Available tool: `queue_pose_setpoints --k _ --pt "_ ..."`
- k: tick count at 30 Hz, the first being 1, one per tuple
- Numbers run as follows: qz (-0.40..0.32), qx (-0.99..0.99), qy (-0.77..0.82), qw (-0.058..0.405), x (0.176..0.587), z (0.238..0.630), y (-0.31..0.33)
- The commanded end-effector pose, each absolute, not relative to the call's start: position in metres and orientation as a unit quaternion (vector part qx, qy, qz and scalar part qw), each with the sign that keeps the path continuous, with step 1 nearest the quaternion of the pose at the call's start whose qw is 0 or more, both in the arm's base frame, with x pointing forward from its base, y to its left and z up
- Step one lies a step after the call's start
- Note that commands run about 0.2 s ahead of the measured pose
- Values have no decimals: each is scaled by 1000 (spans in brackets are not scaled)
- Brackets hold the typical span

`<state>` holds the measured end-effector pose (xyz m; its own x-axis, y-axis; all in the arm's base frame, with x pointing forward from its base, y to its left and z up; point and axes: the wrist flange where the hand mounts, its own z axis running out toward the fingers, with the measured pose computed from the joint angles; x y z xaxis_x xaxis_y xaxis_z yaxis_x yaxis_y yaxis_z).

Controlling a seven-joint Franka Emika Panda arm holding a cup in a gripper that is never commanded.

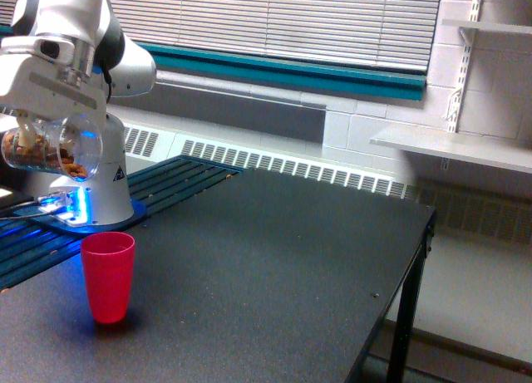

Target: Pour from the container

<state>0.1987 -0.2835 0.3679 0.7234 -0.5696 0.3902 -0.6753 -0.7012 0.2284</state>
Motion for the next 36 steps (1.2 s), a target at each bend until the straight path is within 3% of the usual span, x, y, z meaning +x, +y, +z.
queue_pose_setpoints --k 1,36 --pt "140 909 -347 184 201 363 -282" --pt "116 910 -331 220 207 365 -286"
